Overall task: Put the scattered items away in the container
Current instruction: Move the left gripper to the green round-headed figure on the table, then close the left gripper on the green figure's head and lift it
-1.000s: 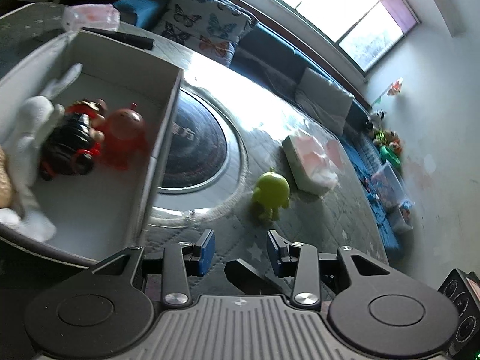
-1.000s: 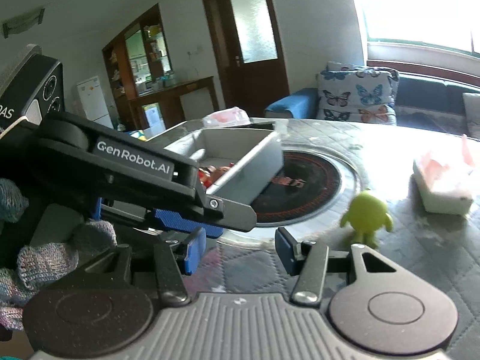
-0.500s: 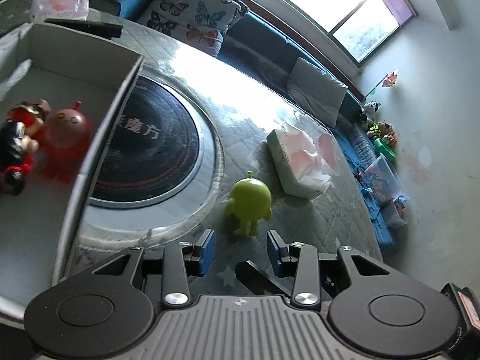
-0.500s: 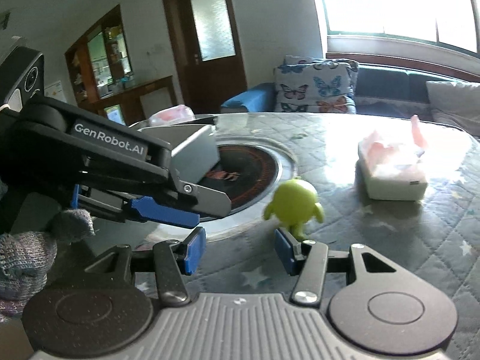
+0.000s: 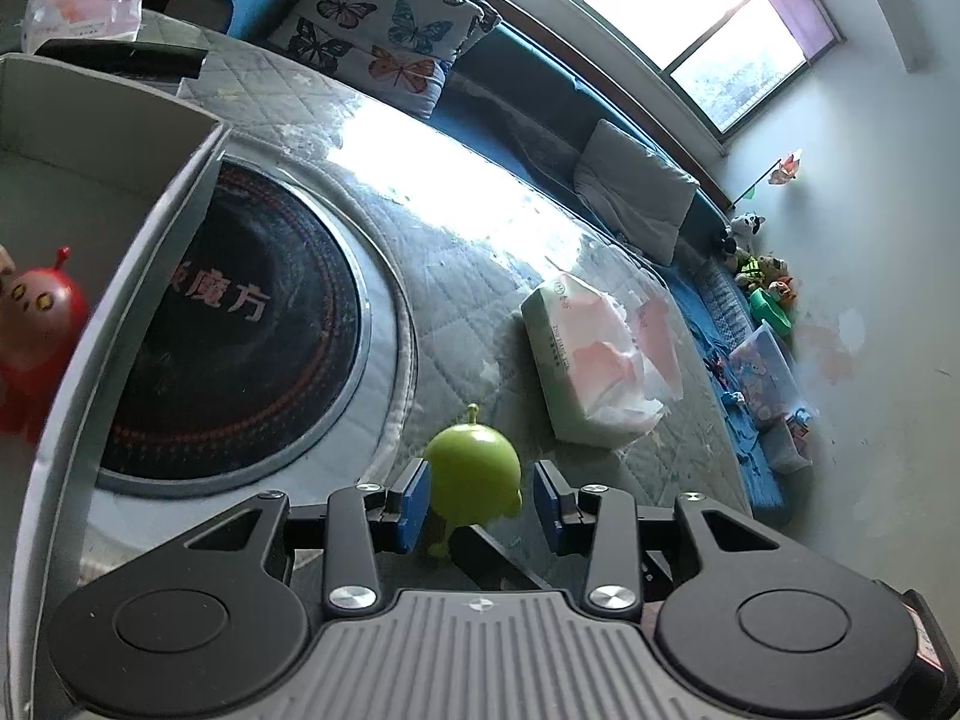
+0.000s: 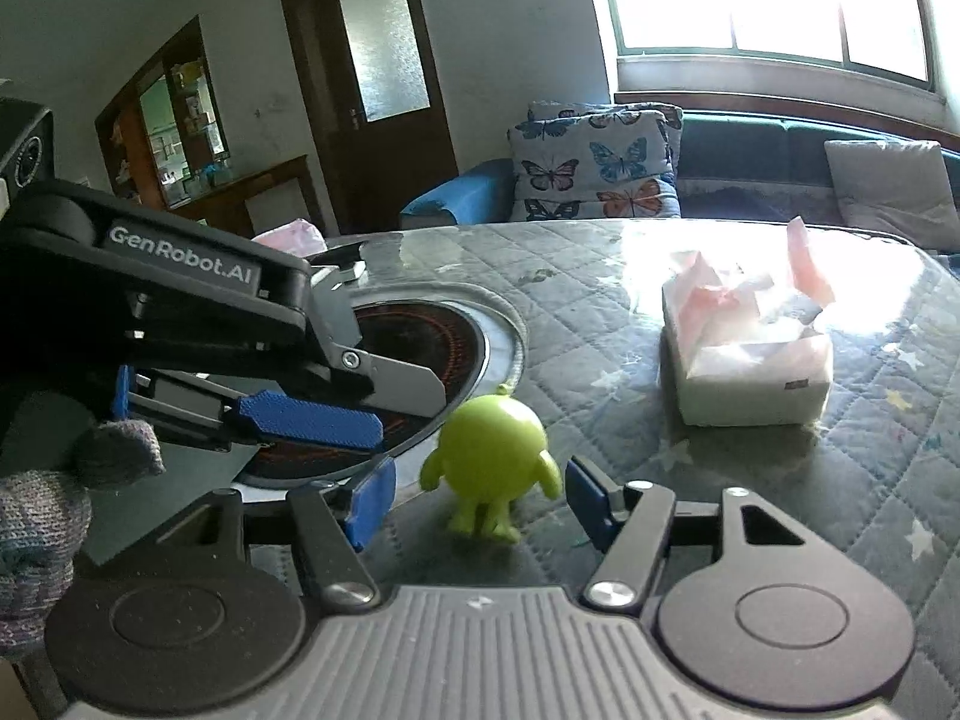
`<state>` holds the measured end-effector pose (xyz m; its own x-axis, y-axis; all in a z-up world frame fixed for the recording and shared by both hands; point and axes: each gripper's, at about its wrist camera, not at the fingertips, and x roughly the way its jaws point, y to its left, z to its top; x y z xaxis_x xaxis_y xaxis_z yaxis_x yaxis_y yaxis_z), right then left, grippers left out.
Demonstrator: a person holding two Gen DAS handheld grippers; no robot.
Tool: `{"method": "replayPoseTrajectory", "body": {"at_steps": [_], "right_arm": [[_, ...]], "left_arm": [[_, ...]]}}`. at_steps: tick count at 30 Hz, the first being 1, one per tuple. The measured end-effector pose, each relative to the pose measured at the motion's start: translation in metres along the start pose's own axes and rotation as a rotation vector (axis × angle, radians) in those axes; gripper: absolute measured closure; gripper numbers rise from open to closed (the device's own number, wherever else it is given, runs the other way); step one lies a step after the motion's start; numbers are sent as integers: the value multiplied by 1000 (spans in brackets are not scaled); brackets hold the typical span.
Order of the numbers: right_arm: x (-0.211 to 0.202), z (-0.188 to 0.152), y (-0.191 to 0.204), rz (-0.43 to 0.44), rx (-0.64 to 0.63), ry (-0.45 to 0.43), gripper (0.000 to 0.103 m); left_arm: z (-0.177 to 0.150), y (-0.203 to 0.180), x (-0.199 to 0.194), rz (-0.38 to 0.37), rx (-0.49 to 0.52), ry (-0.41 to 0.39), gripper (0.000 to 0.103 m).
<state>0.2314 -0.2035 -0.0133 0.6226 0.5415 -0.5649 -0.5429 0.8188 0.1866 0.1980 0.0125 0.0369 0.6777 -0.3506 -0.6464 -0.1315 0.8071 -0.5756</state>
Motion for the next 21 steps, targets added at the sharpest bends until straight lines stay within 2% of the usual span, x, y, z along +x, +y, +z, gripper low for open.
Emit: {"method": "replayPoseTrajectory", "body": {"at_steps": [21], "right_arm": [[37,7,-9,29,-14,47,39]], "left_arm": [[12,-2,29,31,14,53,63]]}}
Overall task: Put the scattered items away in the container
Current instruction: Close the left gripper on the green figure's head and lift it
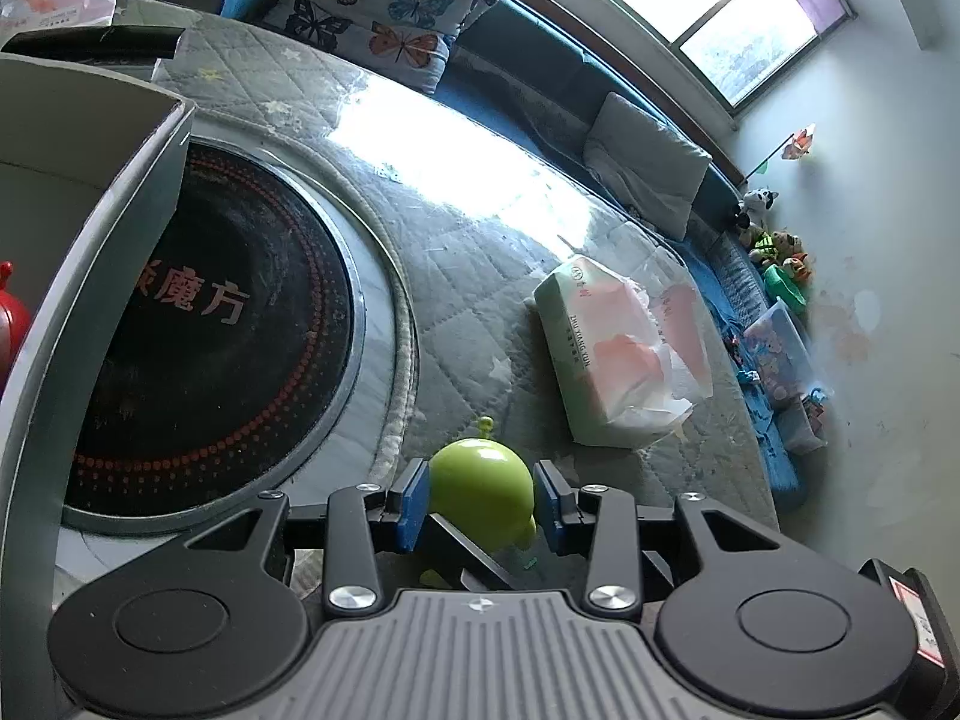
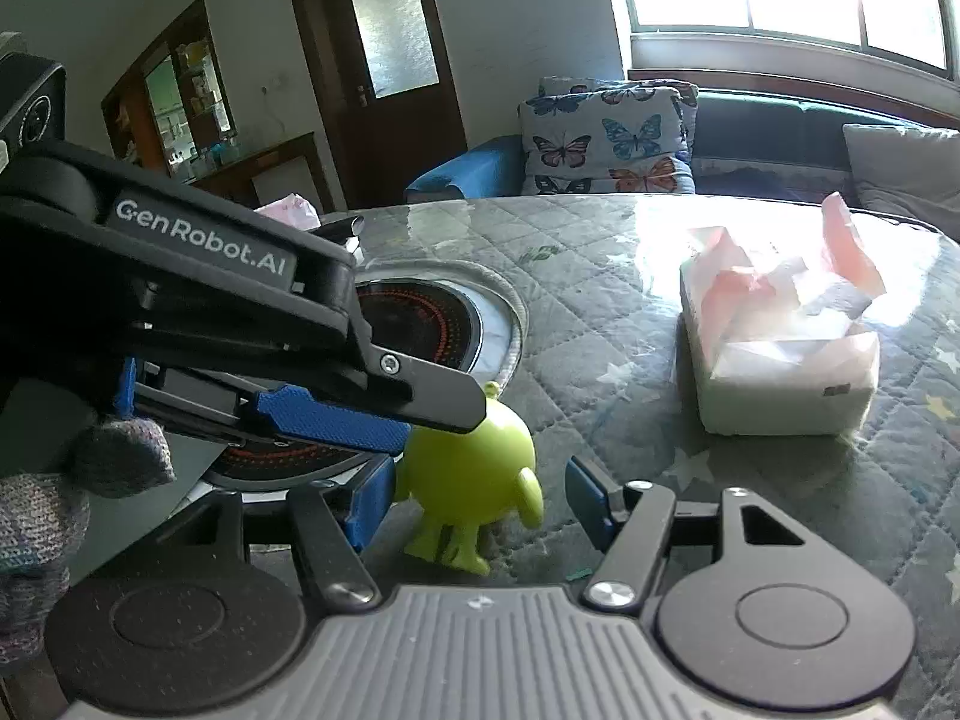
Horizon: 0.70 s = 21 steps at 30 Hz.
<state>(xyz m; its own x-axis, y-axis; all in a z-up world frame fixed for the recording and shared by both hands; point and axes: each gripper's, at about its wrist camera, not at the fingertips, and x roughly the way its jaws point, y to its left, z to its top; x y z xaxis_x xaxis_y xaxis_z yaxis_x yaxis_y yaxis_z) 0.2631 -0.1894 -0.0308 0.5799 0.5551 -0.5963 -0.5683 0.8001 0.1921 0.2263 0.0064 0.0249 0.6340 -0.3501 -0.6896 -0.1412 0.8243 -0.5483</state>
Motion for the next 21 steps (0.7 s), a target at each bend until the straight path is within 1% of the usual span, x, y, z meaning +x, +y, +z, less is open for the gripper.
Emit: {"method": "replayPoseTrajectory", "body": {"at_steps": [9,12,15,21], "right_arm": [[6,-1,3,9,-31,7,41],[7,-2,6,16,-41,9,44],[7,-2,8,9,-51,6,45],[6,-3,8,13,-37,4,45]], "left_arm": [[3,3,5,4,-3,1,61],[3,4,8,-9,-9,12,60],[3,4,9,-8,-16,10,58],[3,6,10,-13,-34,5,58]]}}
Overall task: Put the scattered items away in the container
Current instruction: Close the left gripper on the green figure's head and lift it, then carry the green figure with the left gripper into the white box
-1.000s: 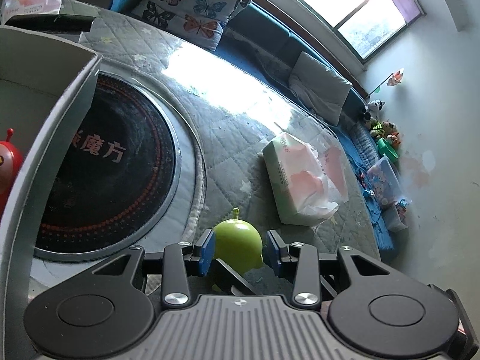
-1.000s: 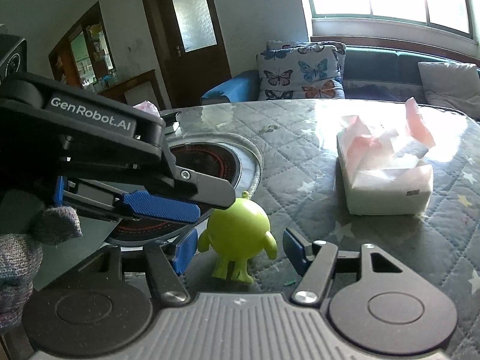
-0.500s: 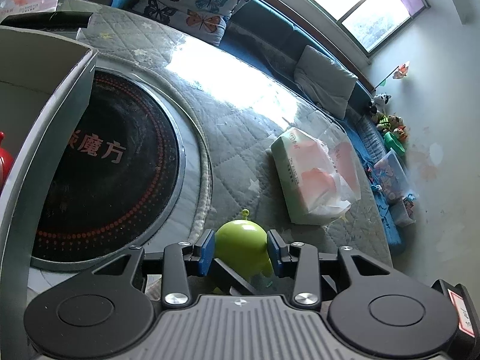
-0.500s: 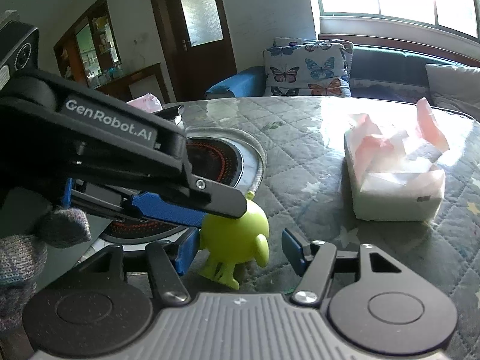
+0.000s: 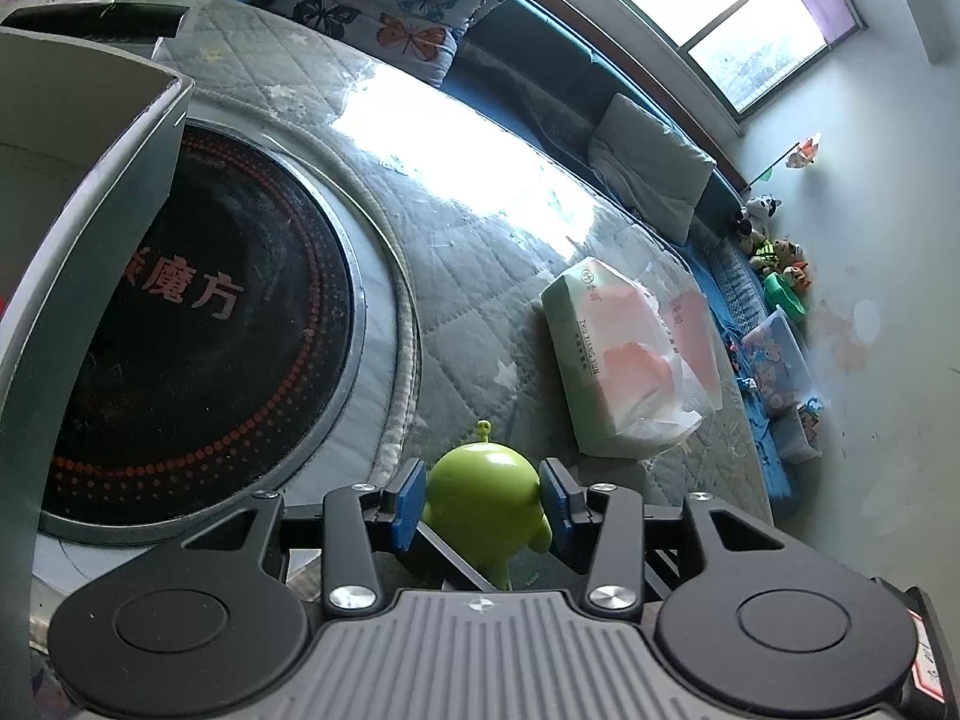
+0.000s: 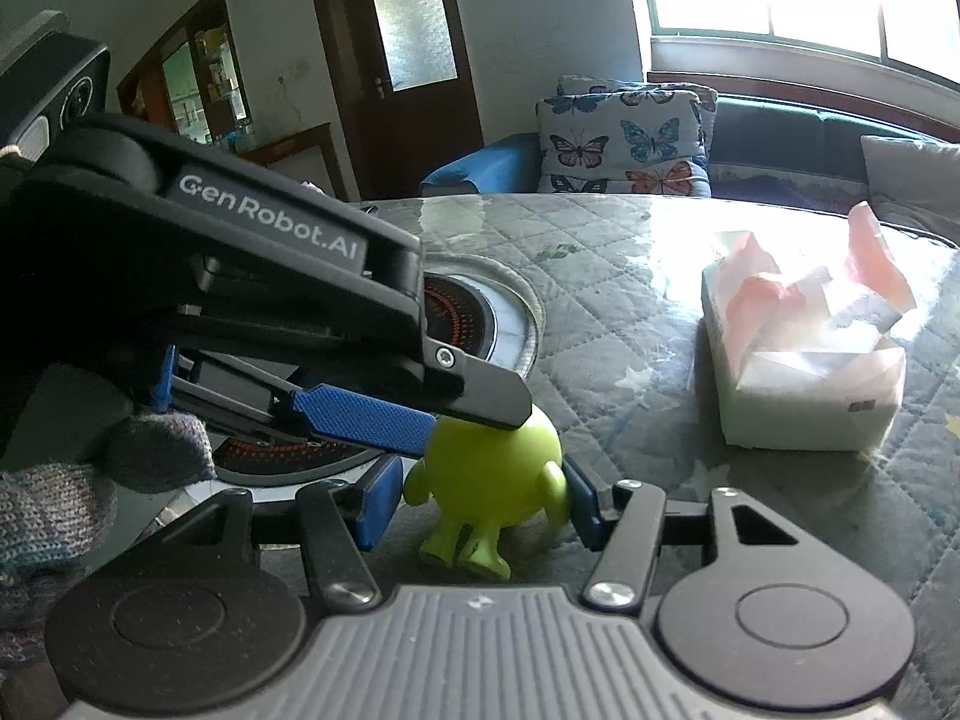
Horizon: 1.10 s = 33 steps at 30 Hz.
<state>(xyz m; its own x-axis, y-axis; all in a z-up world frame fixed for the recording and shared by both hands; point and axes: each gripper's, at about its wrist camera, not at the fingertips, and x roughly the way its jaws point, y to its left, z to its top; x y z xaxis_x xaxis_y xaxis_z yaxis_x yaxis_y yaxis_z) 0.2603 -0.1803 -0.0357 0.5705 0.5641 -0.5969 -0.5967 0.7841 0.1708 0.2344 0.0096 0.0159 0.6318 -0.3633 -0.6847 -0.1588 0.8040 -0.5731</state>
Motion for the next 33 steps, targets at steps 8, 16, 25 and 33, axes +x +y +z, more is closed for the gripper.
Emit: {"method": "replayPoseTrajectory", "body": {"at_steps": [8,16,25,33], "right_arm": [[-10,-4,3,-5,22,-7,45],[-32,-1,21,7,3,-43,45],[-53,20,76,70,-90,-115,45],[-39,35,144,192,-176,-113,46]], "left_arm": [[-10,-6,-10,5,39,-17,58],[-22,-9,-47,4,55,-73,58],[-30,11,-124,10,30,-207,58],[-34,63,-186,76,-57,-268,58]]}}
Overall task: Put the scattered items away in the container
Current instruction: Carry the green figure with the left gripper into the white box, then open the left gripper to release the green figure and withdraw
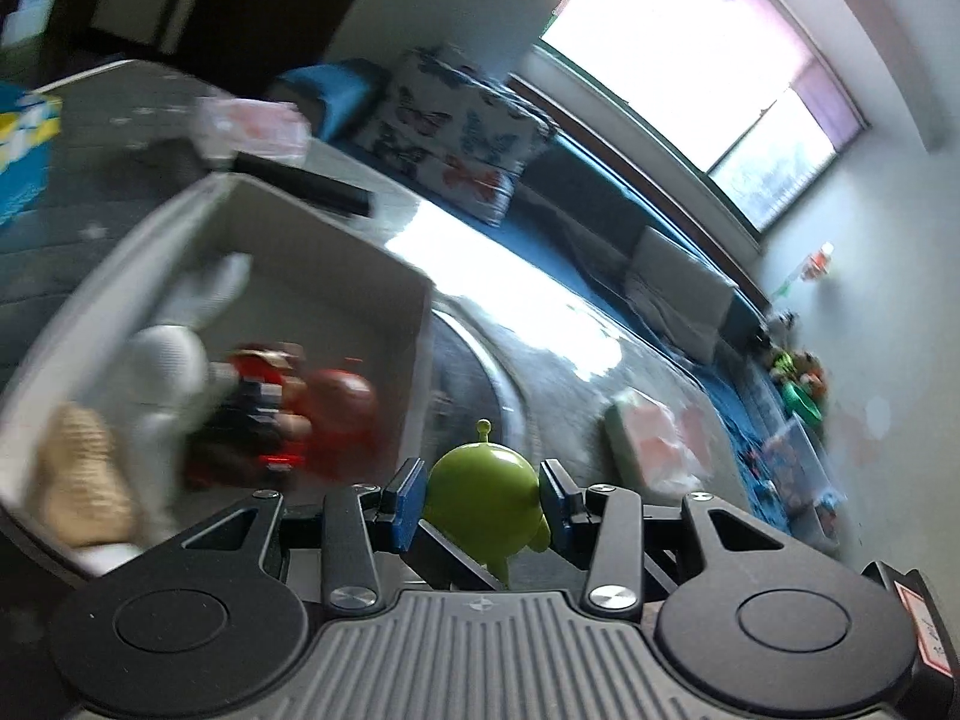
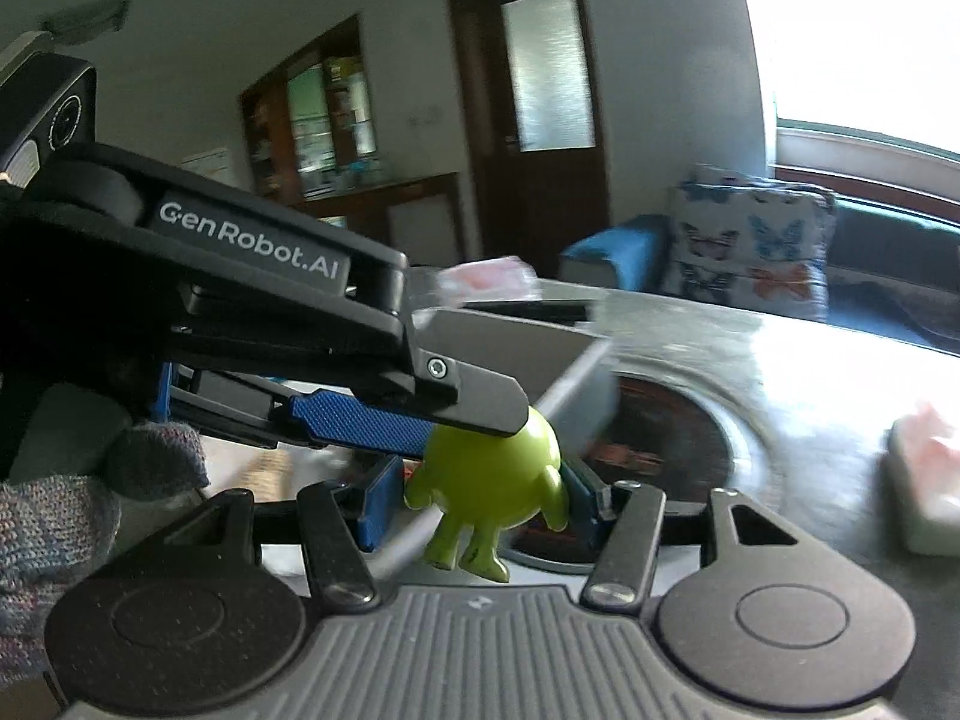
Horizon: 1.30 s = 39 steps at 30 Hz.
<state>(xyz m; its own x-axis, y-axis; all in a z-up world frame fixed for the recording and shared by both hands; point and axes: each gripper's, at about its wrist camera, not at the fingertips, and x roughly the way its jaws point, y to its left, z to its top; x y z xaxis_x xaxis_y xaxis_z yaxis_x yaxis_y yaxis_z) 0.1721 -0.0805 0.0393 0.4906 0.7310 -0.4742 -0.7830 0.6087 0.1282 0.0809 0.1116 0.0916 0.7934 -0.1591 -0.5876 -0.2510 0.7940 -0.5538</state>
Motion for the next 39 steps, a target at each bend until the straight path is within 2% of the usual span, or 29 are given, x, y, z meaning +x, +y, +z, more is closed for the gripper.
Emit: {"method": "replayPoseTrajectory", "body": {"at_steps": [8,14,25,33,39], "right_arm": [[44,8,44,134,-44,66,48],[67,3,58,193,-63,127,48],[85,-7,56,227,-76,202,52],[80,-8,58,224,-75,200,52],[67,-8,56,201,-56,171,52]], "left_arm": [[12,61,-25,62,-136,-17,59],[14,79,-20,94,-180,2,59],[14,91,-8,120,-199,33,60],[13,92,-7,120,-199,34,60],[12,86,-14,108,-163,-1,60]]}}
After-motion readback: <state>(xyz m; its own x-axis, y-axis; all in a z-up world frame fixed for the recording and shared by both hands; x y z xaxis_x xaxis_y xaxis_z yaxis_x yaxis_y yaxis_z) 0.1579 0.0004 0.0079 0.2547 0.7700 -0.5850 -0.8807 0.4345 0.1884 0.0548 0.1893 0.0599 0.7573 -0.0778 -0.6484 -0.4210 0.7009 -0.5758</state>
